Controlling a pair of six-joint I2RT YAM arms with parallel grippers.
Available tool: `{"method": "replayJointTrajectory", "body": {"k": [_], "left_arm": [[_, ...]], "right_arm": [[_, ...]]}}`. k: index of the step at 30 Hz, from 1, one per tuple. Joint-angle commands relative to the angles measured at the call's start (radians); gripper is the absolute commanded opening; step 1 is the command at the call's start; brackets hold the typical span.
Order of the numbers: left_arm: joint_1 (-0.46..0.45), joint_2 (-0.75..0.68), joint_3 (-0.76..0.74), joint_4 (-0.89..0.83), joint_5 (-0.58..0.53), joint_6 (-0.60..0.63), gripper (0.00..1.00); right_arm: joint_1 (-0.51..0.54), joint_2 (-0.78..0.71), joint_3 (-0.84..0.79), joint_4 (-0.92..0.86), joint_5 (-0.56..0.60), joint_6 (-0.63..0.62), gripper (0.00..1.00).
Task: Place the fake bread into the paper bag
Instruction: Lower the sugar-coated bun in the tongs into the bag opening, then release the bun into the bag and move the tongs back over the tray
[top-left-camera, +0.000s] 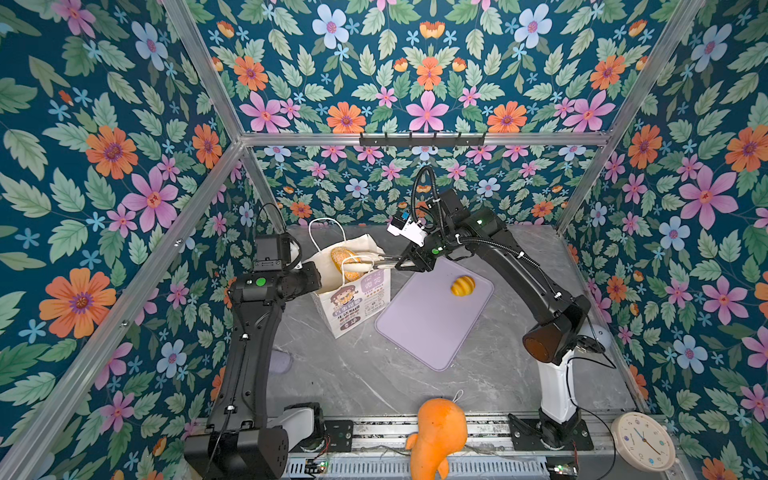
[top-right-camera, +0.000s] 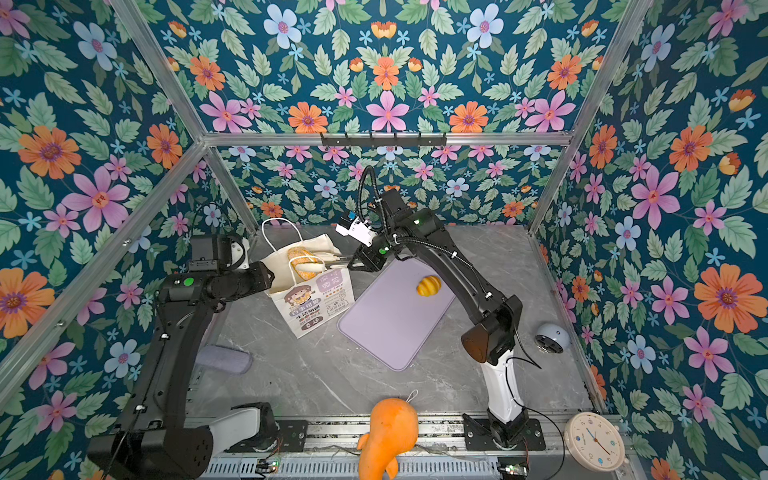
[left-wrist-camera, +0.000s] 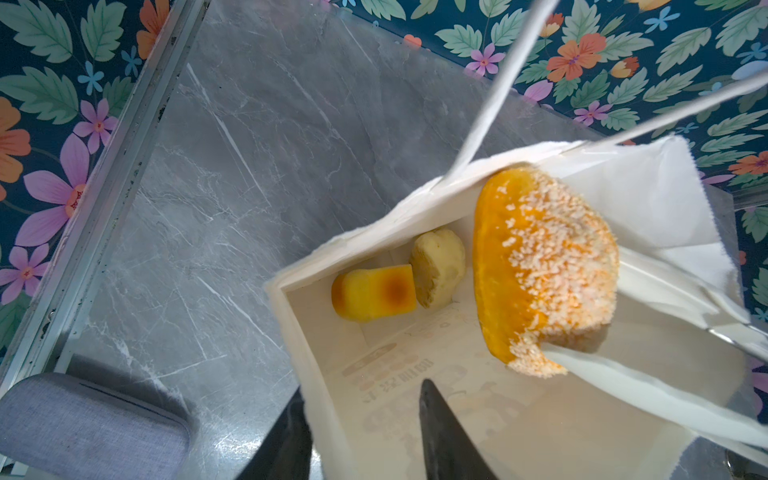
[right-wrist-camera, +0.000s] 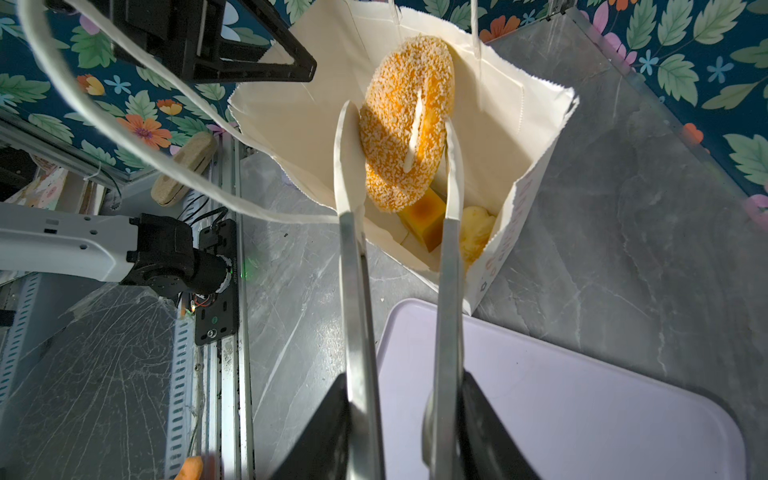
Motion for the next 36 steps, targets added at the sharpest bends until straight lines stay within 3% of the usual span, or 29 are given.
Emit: {"method": "replayJointTrajectory", "body": {"k": [1, 21, 31, 36], "left_arm": [[0.001, 0.0, 0.0, 0.014, 0.007, -0.006, 0.42], [0.001, -0.008, -0.006, 0.019, 0.013, -0.004, 0.39], [0.001, 0.001, -0.027, 0.047, 0.021, -0.004, 0.38], [0.001, -0.005, -0.026, 0.053, 0.022, -0.004, 0.38]], "right_arm": [[0.001, -0.008, 0.026, 0.016, -0.02, -0.017, 0.42], [0.001, -0.017, 0.088, -0.042, -0.004, -0.017, 0.43], [-0.004, -0.172, 0.051, -0.049, 0.026, -0.006, 0.4], [-0.05, -0.313, -0.091, 0.0, 0.115, 0.081, 0.4]]}}
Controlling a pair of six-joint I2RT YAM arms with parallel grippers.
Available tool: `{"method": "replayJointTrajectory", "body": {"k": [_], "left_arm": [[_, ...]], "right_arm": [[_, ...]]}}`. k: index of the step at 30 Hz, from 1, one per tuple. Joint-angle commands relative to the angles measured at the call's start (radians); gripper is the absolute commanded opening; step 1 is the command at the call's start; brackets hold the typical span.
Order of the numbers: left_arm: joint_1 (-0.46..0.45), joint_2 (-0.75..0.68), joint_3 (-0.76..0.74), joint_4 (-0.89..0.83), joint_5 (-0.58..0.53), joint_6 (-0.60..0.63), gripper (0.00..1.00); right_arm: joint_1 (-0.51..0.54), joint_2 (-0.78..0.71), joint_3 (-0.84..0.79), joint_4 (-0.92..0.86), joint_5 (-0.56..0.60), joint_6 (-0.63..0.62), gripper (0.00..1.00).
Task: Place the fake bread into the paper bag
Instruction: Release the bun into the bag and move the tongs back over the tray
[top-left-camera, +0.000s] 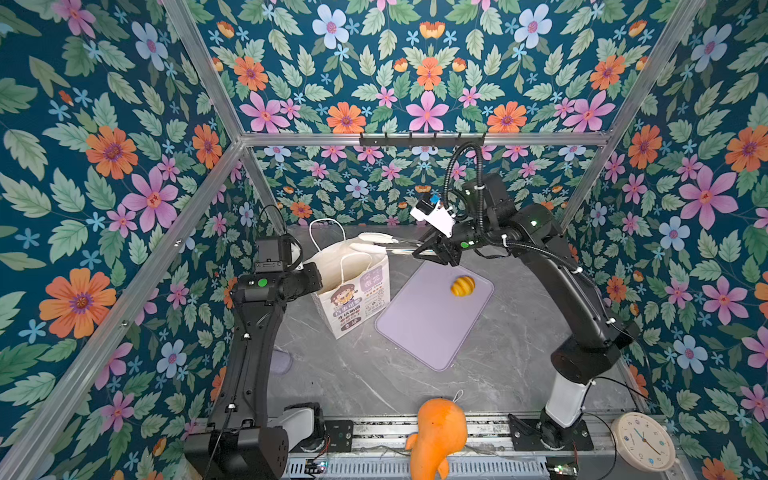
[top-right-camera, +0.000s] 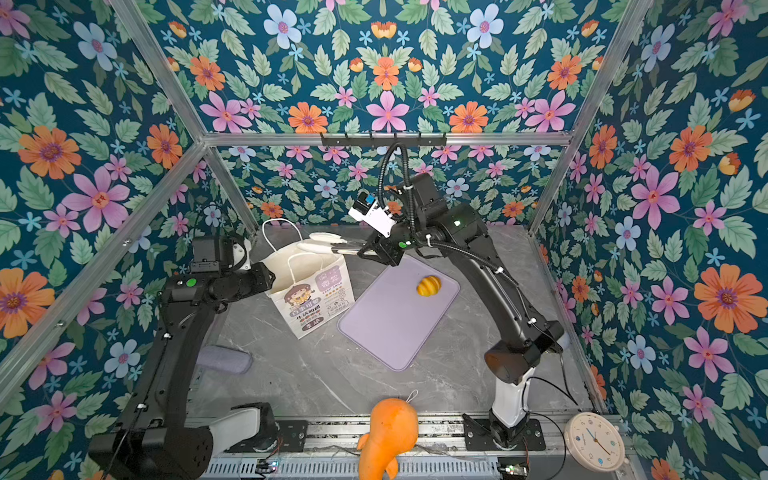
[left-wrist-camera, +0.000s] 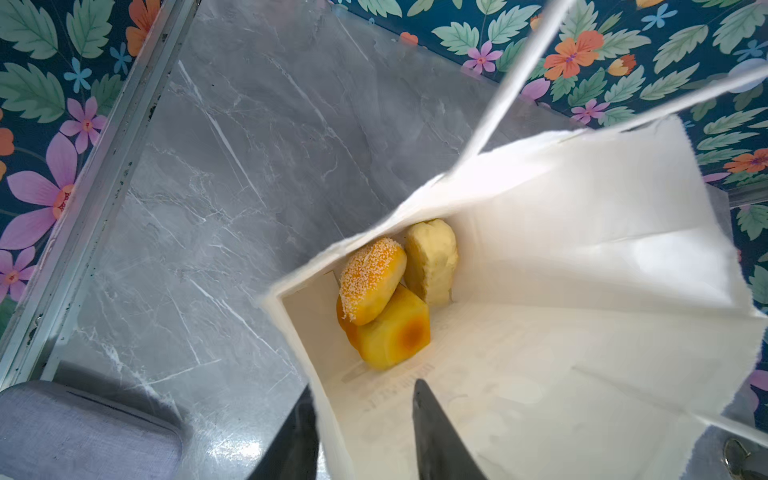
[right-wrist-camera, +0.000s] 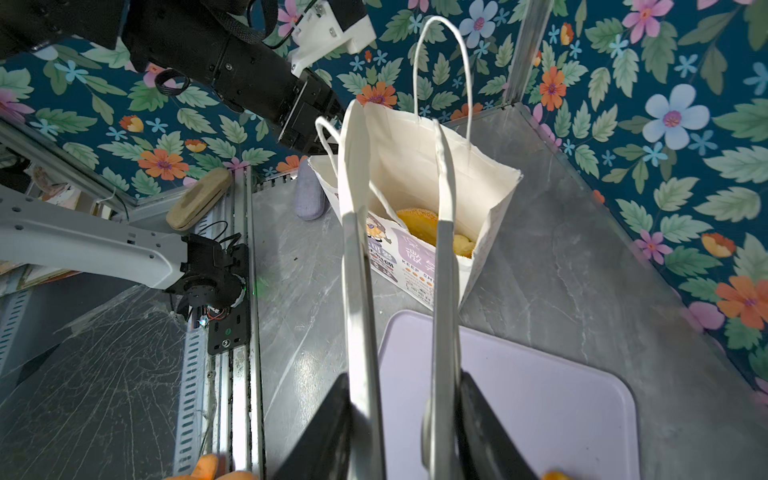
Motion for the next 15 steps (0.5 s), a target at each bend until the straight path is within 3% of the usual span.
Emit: {"method": "replayJointTrajectory", "body": {"k": [1, 8, 15], "left_arm": [[0.001, -0.005, 0.0, 0.027, 0.011, -0.004, 0.38], [0.001, -0.005, -0.001, 0.034, 0.023, 0.005, 0.39], [0.0, 0.004, -0.003, 0.067, 0.029, 0.01, 0.39]], "right_arm": [[-0.043, -0.096, -0.104, 0.064, 0.078, 0.086, 0.4], [-0.131, -0.412, -0.589, 0.247, 0.401, 0.319, 0.38], [-0.237, -0.547, -0.936, 0.355, 0.523, 0.552, 0.38]]}}
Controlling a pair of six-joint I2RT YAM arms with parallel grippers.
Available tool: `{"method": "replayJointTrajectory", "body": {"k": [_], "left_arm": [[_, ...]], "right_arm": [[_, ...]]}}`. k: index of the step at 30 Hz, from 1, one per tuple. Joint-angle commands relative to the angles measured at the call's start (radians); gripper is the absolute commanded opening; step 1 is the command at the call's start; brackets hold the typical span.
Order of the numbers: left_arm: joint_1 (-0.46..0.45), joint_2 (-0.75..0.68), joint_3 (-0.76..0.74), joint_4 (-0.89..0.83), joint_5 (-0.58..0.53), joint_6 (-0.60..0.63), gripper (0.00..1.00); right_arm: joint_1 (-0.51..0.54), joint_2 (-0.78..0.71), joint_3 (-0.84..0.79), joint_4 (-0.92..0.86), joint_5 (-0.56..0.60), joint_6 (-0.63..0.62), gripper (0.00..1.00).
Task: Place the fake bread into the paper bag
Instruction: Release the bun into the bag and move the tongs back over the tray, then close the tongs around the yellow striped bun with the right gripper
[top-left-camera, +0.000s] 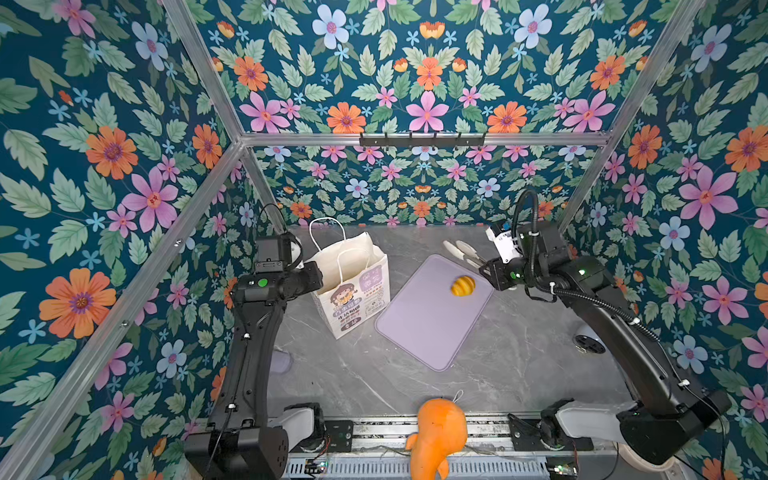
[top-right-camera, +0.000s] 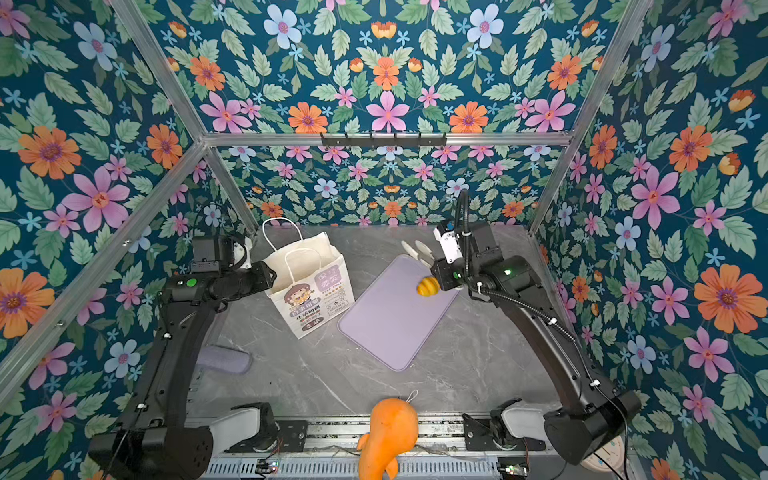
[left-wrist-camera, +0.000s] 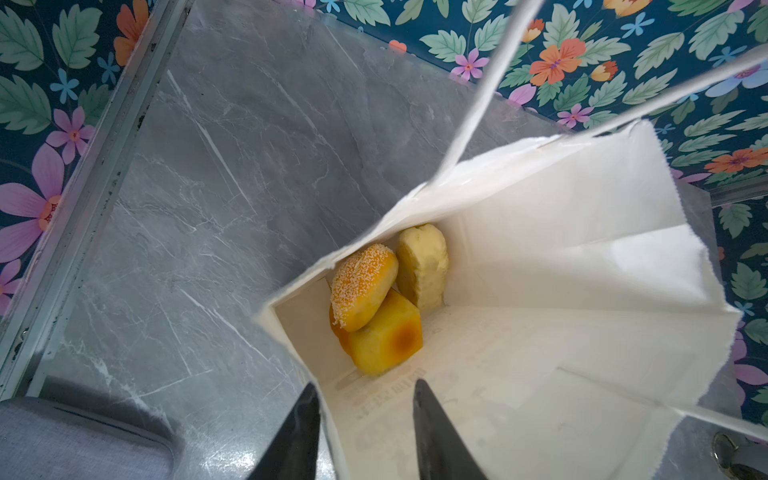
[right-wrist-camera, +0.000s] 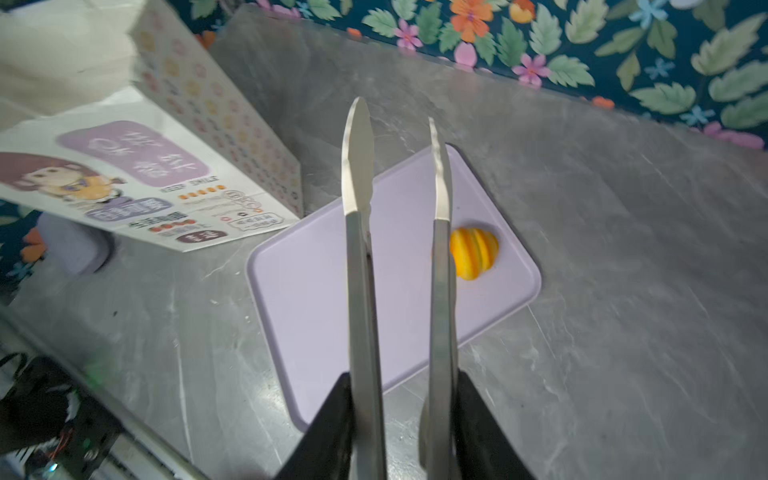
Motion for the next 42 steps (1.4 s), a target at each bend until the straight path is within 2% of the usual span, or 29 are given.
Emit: {"method": "replayJointTrajectory", "body": {"k": [1, 4, 14, 18, 25, 42], "left_arm": [[0.0, 0.001, -0.004, 0.048, 0.013, 0.005, 0.39], [-0.001, -0.001, -0.007, 0.05, 0.016, 0.007, 0.39], [0.001, -0.011, -0.023, 0.057, 0.013, 0.014, 0.39], [0.001, -0.01, -0.022, 0.062, 0.018, 0.014, 0.39], [0.001, -0.013, -0.025, 0.068, 0.024, 0.013, 0.39], [0.0, -0.012, -0.031, 0.078, 0.031, 0.011, 0.39]], "right_arm": [[-0.034, -0.031, -0.099, 0.119, 0.098, 0.163, 0.38], [-0.048, -0.032, -0.194, 0.156, 0.138, 0.229, 0.38], [-0.052, 0.06, -0.331, 0.257, 0.121, 0.429, 0.43], [-0.049, 0.088, -0.322, 0.247, 0.125, 0.478, 0.41], [0.036, 0.152, -0.261, 0.183, 0.173, 0.53, 0.43], [0.063, 0.201, -0.244, 0.151, 0.172, 0.583, 0.46]]}}
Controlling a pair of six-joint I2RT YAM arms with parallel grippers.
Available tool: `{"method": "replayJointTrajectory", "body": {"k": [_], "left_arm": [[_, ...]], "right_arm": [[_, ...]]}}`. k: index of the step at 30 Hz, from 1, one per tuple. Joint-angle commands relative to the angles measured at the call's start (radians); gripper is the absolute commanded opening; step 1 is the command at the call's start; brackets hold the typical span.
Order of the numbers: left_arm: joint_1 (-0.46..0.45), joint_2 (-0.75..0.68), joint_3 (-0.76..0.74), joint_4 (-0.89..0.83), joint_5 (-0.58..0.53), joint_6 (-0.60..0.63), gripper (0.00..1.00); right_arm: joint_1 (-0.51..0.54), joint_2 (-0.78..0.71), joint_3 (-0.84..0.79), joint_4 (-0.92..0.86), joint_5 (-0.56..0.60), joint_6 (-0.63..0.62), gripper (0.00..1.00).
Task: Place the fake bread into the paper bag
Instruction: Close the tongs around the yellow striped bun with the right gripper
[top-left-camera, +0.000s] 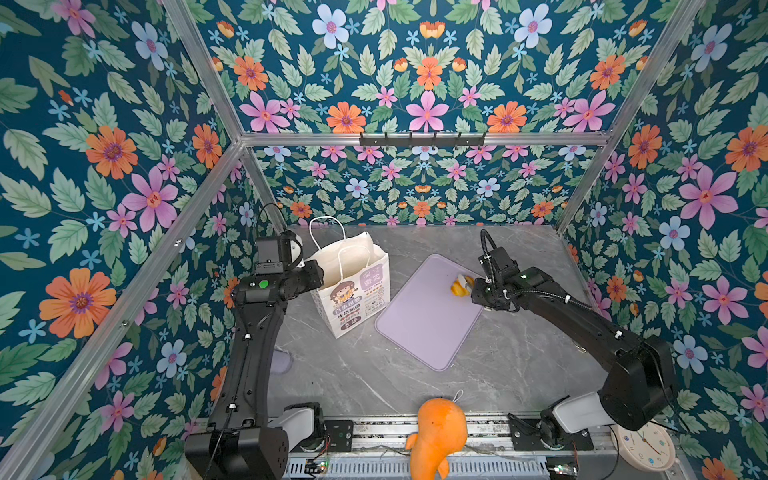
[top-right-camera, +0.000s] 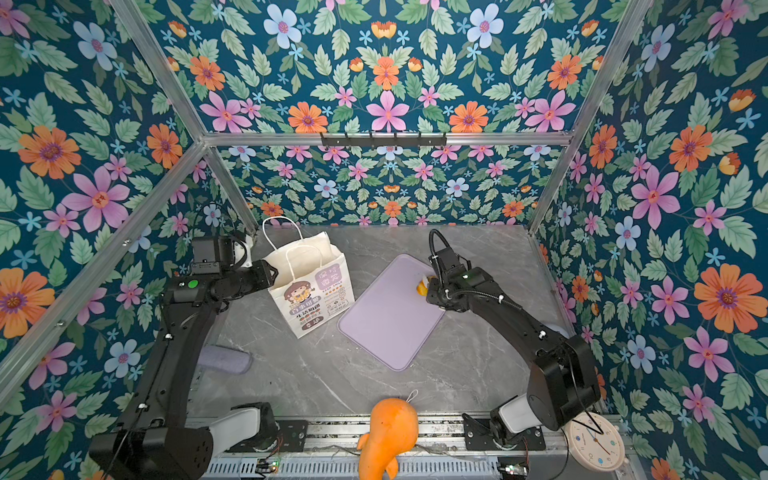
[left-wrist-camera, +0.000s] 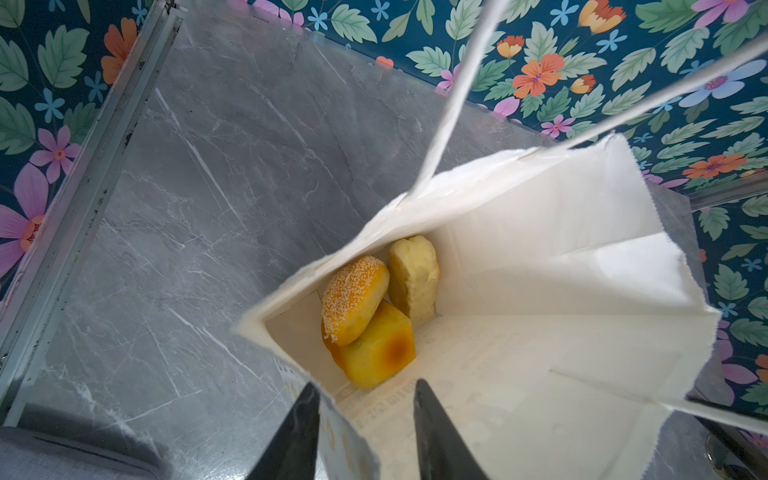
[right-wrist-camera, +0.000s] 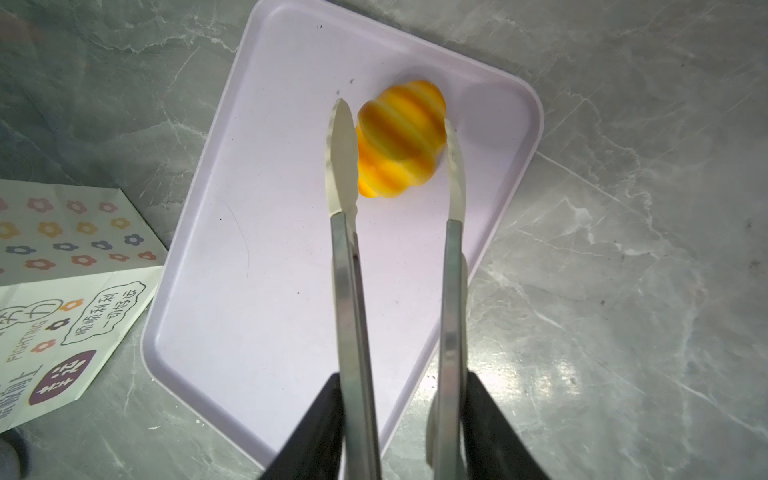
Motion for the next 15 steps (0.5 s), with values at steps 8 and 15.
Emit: {"method": "replayJointTrajectory", "body": {"k": [8, 15], "left_arm": [[0.0, -0.007, -0.012, 0.021, 0.013, 0.006, 0.39], [0.0, -0.013, -0.019, 0.02, 0.013, 0.006, 0.38]], "right_arm": [[0.021, 0.033, 0.006, 0.011, 0.02, 0.026, 0.49], [0.021, 0.071, 0.012, 0.022, 0.051, 0.022, 0.49]]}}
